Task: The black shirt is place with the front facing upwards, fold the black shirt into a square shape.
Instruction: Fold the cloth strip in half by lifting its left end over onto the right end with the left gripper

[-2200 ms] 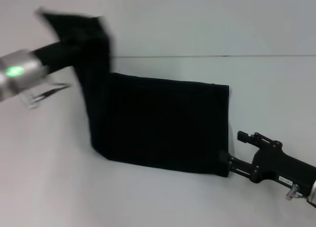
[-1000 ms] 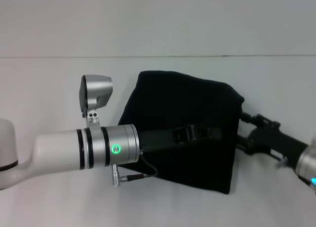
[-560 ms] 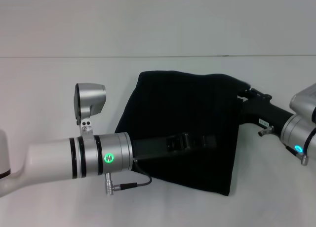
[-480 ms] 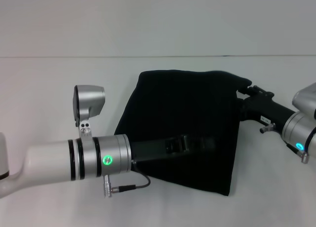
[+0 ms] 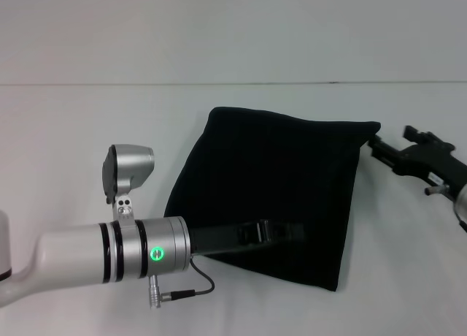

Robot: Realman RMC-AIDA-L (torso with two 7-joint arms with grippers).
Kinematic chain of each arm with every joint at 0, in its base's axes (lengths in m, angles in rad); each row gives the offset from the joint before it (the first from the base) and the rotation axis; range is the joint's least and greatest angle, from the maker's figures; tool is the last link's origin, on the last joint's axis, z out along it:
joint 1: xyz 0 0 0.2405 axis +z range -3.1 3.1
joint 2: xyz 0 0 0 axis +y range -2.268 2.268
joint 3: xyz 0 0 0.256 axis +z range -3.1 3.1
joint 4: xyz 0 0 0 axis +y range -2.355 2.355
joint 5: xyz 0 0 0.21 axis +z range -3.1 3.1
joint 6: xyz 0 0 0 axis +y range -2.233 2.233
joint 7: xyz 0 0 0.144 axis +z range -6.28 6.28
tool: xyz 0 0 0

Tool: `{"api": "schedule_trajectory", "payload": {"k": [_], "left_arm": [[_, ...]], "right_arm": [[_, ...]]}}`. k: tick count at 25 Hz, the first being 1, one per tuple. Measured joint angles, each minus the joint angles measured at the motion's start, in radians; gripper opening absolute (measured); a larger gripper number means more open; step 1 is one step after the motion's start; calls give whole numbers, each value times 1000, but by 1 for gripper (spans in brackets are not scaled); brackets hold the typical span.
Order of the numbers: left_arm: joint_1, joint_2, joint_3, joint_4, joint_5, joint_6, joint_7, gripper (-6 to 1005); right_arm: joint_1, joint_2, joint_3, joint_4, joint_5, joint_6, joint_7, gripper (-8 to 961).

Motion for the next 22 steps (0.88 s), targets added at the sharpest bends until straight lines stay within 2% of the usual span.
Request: {"api": "schedule_trajectory", "payload": {"k": [6, 11, 16, 18, 22], "left_arm": [[-13, -2, 20, -39, 0, -49, -10, 53], [0, 1, 20, -40, -8, 30, -11, 76], [12, 4, 19, -22, -5, 197, -11, 240], [13, 8, 53, 0, 7, 249, -11, 320], [49, 19, 116, 71, 14, 261, 13, 509]], "right_arm": [[-56, -2, 66, -2, 78, 3, -1, 808], [-86, -2, 97, -2, 89, -14, -1, 808], [-107, -2, 126, 5, 90, -93, -2, 808], [-116, -2, 127, 5, 90, -145, -2, 808], [-123, -2, 92, 3, 51, -267, -2, 808]]}}
